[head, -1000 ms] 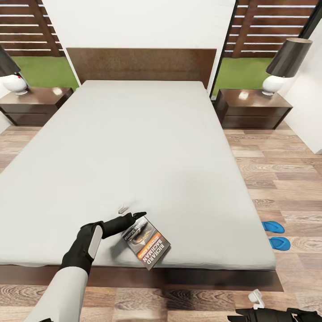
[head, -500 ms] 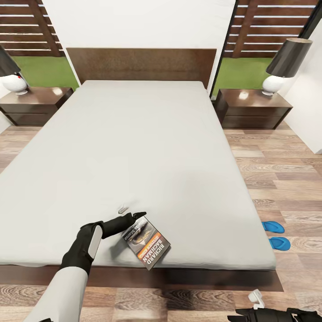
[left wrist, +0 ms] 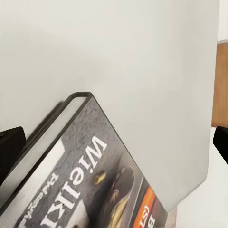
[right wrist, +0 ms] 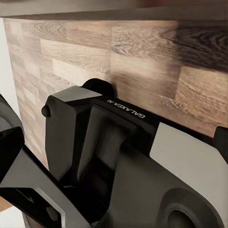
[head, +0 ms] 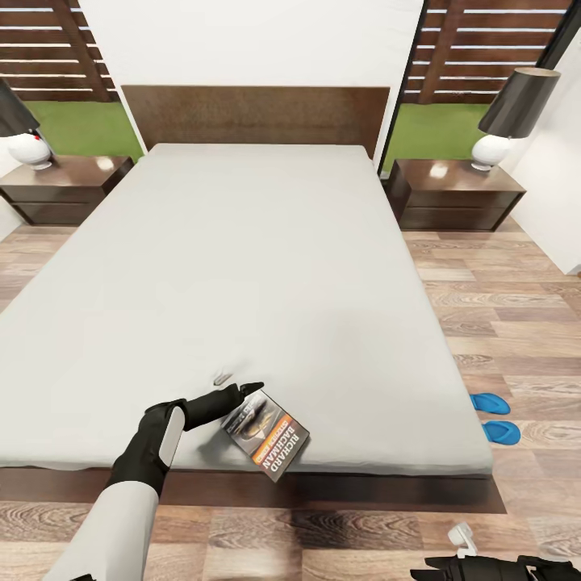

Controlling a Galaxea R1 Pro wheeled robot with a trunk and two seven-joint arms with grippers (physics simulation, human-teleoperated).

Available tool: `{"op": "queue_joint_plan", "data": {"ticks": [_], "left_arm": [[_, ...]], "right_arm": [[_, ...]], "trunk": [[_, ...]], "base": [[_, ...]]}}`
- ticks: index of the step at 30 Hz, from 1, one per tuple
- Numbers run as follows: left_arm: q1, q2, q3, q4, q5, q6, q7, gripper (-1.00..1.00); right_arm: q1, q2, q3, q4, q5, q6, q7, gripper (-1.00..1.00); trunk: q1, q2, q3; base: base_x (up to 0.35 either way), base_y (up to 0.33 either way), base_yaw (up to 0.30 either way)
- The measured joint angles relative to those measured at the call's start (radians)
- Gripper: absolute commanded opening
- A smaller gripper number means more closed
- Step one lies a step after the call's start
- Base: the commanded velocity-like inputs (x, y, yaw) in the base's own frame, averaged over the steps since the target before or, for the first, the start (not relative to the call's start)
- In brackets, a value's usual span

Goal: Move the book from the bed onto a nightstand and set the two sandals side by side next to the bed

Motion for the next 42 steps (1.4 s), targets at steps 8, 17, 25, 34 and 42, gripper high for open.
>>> {"op": "queue_joint_plan", "data": {"ticks": [8, 17, 25, 34, 42], "left_arm": [[0.0, 0.0, 0.0, 0.0, -0.001, 0.0, 0.0, 1.0], [0.0, -0.001, 0.0, 0.0, 0.0, 0.001, 0.0, 1.0], [-0.017, -0.017, 0.012, -0.017, 0.022, 0.021, -0.016, 1.0], [-0.043, -0.027, 0.008, -0.027, 0.076, 0.02, -0.023, 1.0], [-0.043, -0.026, 0.006, -0.028, 0.124, 0.019, -0.022, 1.0]], "right_arm": [[0.0, 0.0, 0.0, 0.0, 0.0, 0.0, 0.0, 1.0], [0.0, 0.0, 0.0, 0.0, 0.0, 0.0, 0.0, 1.0], [0.003, 0.009, 0.0, 0.003, 0.001, -0.006, 0.005, 1.0], [0.003, -0.001, 0.002, 0.033, 0.005, 0.0, 0.007, 1.0], [0.003, -0.001, 0.002, 0.078, 0.006, 0.0, 0.008, 1.0]], "trunk": [[0.0, 0.0, 0.0], [0.0, 0.0, 0.0], [0.0, 0.0, 0.0], [-0.008, 0.014, 0.006], [-0.038, 0.07, 0.031]], "base": [[0.0, 0.0, 0.0], [0.0, 0.0, 0.0], [0.0, 0.0, 0.0], [0.0, 0.0, 0.0], [0.0, 0.0, 0.0]]}}
